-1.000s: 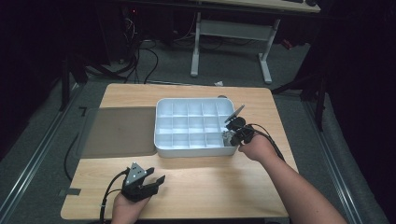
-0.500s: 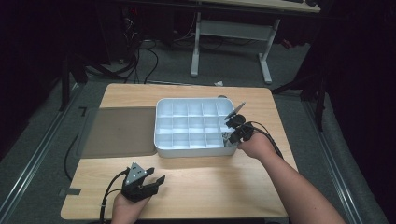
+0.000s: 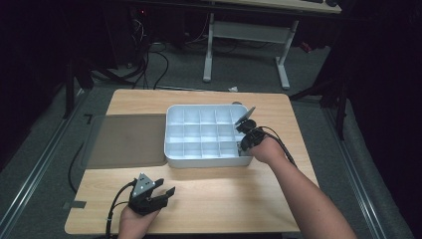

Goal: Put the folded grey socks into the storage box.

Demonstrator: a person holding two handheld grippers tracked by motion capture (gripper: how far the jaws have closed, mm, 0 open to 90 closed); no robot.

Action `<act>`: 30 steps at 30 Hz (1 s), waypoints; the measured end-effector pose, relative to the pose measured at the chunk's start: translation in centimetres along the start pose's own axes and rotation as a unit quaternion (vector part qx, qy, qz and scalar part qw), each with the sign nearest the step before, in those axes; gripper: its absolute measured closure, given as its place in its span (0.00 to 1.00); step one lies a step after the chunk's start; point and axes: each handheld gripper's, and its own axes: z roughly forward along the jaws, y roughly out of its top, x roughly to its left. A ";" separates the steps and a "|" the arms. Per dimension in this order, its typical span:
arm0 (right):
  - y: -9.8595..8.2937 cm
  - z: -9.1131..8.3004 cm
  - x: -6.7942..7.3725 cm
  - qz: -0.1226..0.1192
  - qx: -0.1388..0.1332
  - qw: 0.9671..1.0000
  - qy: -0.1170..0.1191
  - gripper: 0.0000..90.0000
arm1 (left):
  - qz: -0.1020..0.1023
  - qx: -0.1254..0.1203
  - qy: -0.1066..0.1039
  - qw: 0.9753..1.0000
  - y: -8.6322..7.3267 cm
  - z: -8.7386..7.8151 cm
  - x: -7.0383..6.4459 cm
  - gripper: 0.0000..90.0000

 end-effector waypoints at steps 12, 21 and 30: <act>0.3 0.9 0.5 -0.009 0.014 1.000 -0.013 1.00 | 0.001 0.003 -0.002 1.000 0.0 0.1 -0.1 0.49; 0.4 0.9 0.5 -0.014 0.013 1.000 -0.014 1.00 | 0.001 0.003 -0.003 1.000 0.0 0.1 -0.1 0.49; 0.2 -0.7 -0.1 -0.005 0.009 1.000 0.001 0.93 | 0.001 0.001 -0.005 1.000 0.0 0.1 -0.2 0.49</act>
